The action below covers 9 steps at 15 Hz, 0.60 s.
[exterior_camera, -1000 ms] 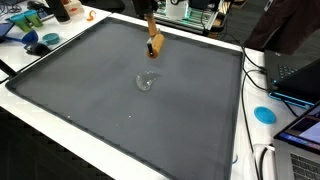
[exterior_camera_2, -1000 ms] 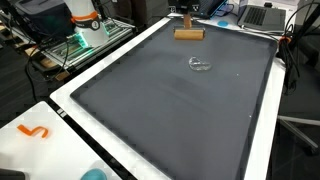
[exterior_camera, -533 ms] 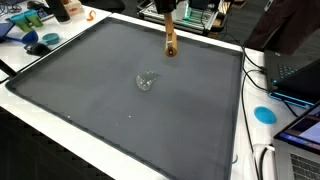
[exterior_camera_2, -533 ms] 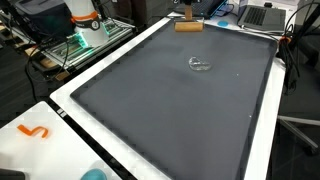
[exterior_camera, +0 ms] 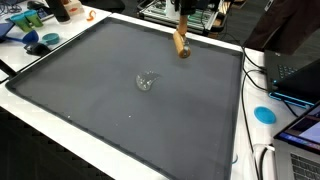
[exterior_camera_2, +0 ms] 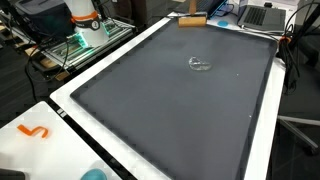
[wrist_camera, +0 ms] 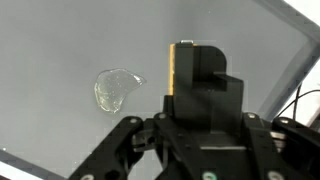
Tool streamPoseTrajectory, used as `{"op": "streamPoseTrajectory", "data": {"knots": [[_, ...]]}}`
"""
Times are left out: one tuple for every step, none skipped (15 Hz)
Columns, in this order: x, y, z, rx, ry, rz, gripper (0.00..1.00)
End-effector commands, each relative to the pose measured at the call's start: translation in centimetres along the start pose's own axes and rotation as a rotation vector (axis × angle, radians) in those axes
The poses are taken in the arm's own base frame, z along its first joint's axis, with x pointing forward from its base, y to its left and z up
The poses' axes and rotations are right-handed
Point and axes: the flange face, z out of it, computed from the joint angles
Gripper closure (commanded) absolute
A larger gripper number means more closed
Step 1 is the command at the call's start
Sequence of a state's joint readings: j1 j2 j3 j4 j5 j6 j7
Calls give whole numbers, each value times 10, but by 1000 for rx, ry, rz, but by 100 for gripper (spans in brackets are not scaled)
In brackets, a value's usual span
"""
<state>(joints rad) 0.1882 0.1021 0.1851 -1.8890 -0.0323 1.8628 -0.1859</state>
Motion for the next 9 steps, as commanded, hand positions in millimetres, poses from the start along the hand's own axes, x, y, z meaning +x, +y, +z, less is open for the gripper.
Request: {"op": "streamPoseTrajectory", "data": {"knots": [[20,-19,-9,-81,-38,-33,76],[24,-24,-10,-102,-42,-43,76],[29,-28,-11,-120,-44,-54,76],[32,-30,-12,-137,-46,-64,76],[36,-32,-13,-154,-50,-71,76],[39,-33,-14,-166,-52,-76,76],[42,-34,-15,-178,-55,-79,76],[44,-35,-15,-193,-61,-79,76],[47,-36,-15,-202,-64,-85,76]]}}
